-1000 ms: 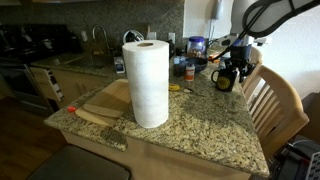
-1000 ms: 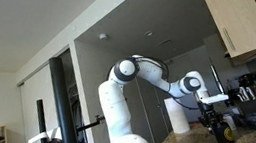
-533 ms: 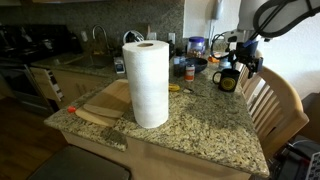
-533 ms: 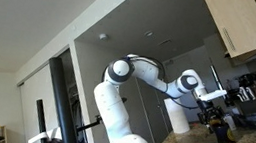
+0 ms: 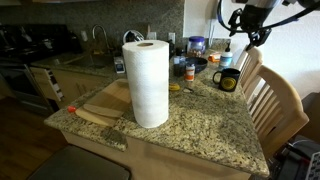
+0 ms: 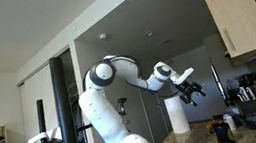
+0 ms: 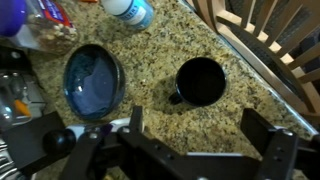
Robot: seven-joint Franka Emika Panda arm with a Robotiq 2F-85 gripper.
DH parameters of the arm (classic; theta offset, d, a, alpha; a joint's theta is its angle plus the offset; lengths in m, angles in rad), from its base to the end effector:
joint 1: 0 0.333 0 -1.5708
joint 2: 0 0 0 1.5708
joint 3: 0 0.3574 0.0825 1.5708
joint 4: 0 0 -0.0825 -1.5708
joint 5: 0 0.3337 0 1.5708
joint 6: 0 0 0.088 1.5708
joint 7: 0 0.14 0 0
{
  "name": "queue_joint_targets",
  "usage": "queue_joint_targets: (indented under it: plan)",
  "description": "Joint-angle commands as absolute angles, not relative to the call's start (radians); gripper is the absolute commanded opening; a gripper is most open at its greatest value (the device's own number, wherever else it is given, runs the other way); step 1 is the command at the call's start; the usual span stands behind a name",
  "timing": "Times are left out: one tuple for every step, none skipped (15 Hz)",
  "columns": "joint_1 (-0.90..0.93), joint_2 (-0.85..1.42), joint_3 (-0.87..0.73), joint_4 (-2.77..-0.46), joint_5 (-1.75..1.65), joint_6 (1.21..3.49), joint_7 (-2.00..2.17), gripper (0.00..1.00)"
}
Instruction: Move the black mug to the right
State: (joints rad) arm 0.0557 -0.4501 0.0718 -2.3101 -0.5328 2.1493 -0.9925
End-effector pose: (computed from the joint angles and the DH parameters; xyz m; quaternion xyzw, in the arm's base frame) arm 0.3899 0.0194 0.5753 0.7478 0.5981 0.0169 0.2877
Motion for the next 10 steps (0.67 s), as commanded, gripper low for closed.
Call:
queue_joint_targets:
  plan:
    - [0.089,-0.572,0.126,-2.328,-0.628,2.167,-0.903,1.0]
    - [0.118,-0.602,0.131,-2.318,-0.641,2.168,-0.915,1.0]
    - [0.156,-0.619,0.124,-2.303,-0.628,2.162,-0.96,1.0]
    - [0.214,-0.624,0.1,-2.271,-0.566,2.137,-1.05,1.0]
    - [0.252,-0.632,0.084,-2.246,-0.513,2.13,-1.094,1.0]
    - [0.288,-0.633,0.071,-2.205,-0.443,2.092,-1.15,1.0]
    - [0.314,-0.63,0.057,-2.173,-0.385,2.07,-1.205,1.0]
    - [0.337,-0.624,0.04,-2.133,-0.322,2.036,-1.252,1.0]
    - [0.354,-0.615,0.028,-2.095,-0.264,1.992,-1.295,1.0]
    - [0.362,-0.598,0.021,-2.055,-0.219,1.931,-1.335,1.0]
